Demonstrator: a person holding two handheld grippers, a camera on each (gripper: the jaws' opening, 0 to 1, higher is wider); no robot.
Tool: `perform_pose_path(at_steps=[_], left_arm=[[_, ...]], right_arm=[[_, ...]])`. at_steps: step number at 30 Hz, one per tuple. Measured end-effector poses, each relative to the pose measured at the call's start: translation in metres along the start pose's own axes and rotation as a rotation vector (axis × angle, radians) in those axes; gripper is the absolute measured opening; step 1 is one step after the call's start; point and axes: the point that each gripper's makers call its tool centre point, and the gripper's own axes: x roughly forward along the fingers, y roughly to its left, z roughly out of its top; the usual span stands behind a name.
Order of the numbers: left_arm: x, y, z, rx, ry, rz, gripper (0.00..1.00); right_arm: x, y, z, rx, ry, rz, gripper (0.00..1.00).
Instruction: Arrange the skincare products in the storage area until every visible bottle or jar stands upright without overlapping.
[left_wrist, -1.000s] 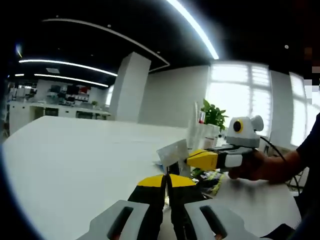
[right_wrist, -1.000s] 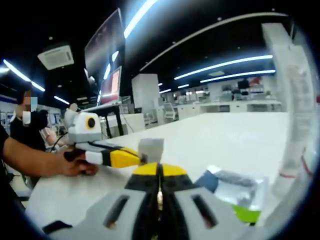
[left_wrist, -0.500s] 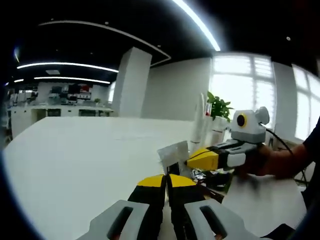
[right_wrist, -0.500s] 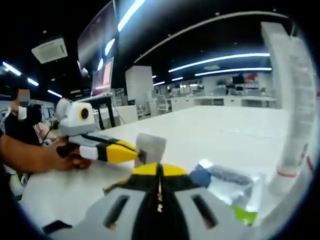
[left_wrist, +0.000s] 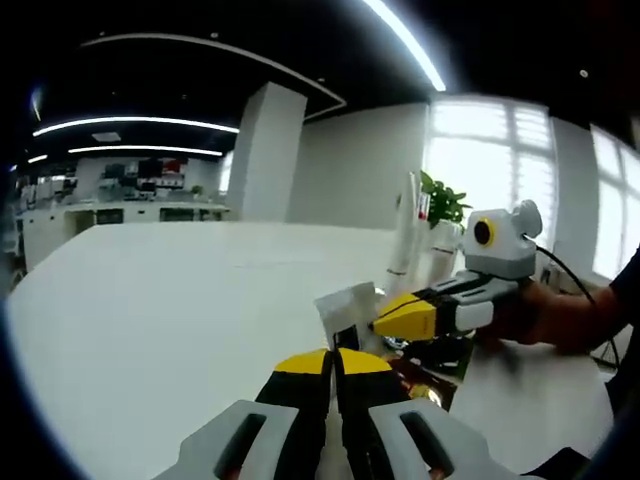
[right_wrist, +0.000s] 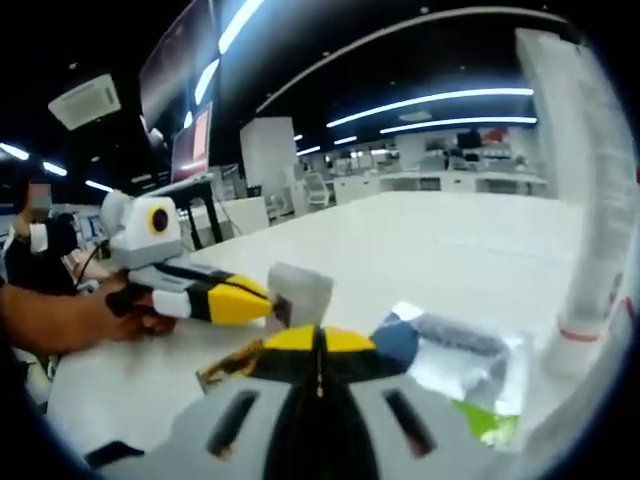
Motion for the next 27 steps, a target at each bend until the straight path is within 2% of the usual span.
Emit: perform_pose_path(at_steps=[5, 13, 21, 27], left_arm=[[0.002, 0.001, -0.003, 0.000, 0.016, 0.010, 0.01], [0.004, 0.003, -0.006, 0.020, 0.036, 0.034, 0.01], [0.008, 0.010, -0.010, 0.055, 0.069, 0.057, 0.01], [0.011, 0.013, -0.012, 0.079, 0.084, 0.069, 0.02]], right_arm=[[0.001, -0.002, -0.003, 0.005, 0.017, -0.011, 0.00], [0.004, -0.004, -0.006, -0.051, 0.044, -0.036, 0.00], [0.008, -0.009, -0.010, -0.156, 0.108, -0.072, 0.00], [0.011, -0.012, -0.010, -0.215, 0.121, -0.083, 0.00]])
